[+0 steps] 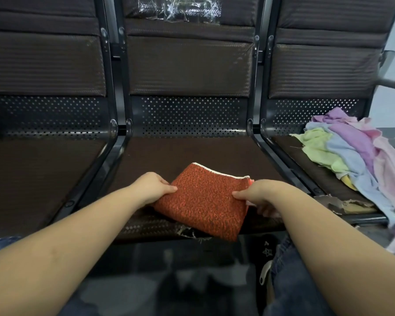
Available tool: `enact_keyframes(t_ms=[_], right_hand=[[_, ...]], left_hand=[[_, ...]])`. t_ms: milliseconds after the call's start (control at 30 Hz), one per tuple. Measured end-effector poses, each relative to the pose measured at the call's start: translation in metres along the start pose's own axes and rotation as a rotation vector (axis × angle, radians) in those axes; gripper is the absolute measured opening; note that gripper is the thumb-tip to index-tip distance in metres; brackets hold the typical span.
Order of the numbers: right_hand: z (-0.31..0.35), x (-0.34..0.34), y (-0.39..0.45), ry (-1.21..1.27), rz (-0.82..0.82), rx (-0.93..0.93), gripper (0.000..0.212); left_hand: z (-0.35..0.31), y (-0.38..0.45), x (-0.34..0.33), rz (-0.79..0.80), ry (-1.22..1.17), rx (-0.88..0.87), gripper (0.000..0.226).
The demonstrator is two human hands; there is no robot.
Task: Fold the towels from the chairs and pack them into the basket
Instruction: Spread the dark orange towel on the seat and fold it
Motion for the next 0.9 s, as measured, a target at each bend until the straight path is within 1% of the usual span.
enact_keyframes(t_ms=[33,100,200,267,367,467,600,700,733,767,833,900], right_hand=[[0.000,-0.002,0.000,0.034,0.000,0.000,0.055],[0.001,-0.005,0.001,0.056,-0.019,0.027,0.053],[0.006,-0.003,-0.001,0.114,-0.079,0.097,0.056],[0.010,-0.003,0.000,0.184,-0.127,0.140,0.057],[0.015,-0.005,0.002,0.316,-0.118,0.139,0.059],[0.018,-0.009,0.004,0.418,-0.064,0.095,0.063],[0.020,-0.011,0.002,0.493,0.018,0.056,0.066],[0.024,-0.012,0.001,0.577,0.061,0.069,0.068],[0.026,-0.012,0.001,0.607,0.056,0.090,0.070],[0.027,-0.012,0.002,0.641,0.040,0.111,0.069],[0.030,-0.012,0.003,0.717,0.002,0.157,0.057],[0.032,-0.011,0.001,0.810,-0.003,0.185,0.047]], left_hand=[[0.002,-0.002,0.002,0.048,-0.052,0.034,0.033],[0.005,-0.008,0.006,0.162,-0.160,0.125,0.031],[0.012,-0.017,0.009,0.318,-0.169,0.211,0.024],[0.014,-0.021,0.009,0.381,-0.193,0.247,0.022],[0.019,-0.024,0.006,0.362,-0.290,0.313,0.030],[0.021,-0.026,-0.001,0.285,-0.344,0.349,0.034],[0.018,-0.028,-0.008,0.160,-0.381,0.300,0.026],[0.011,-0.035,-0.008,0.122,-0.515,0.249,0.011],[0.009,-0.037,-0.007,0.112,-0.568,0.240,0.013],[0.008,-0.038,-0.006,0.109,-0.628,0.242,0.015],[0.009,-0.040,-0.004,0.125,-0.748,0.253,0.015],[0.010,-0.040,0.000,0.126,-0.821,0.230,0.014]])
Point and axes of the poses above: each hand's wrist, its own y-axis towards the middle knuckle, its own x-axis out of the back of the hand, z = x × y, the point moved 1 cm from there along y, towards the middle knuckle, and after that the axes turned 7 degrees about x, right-handed, at the moved point
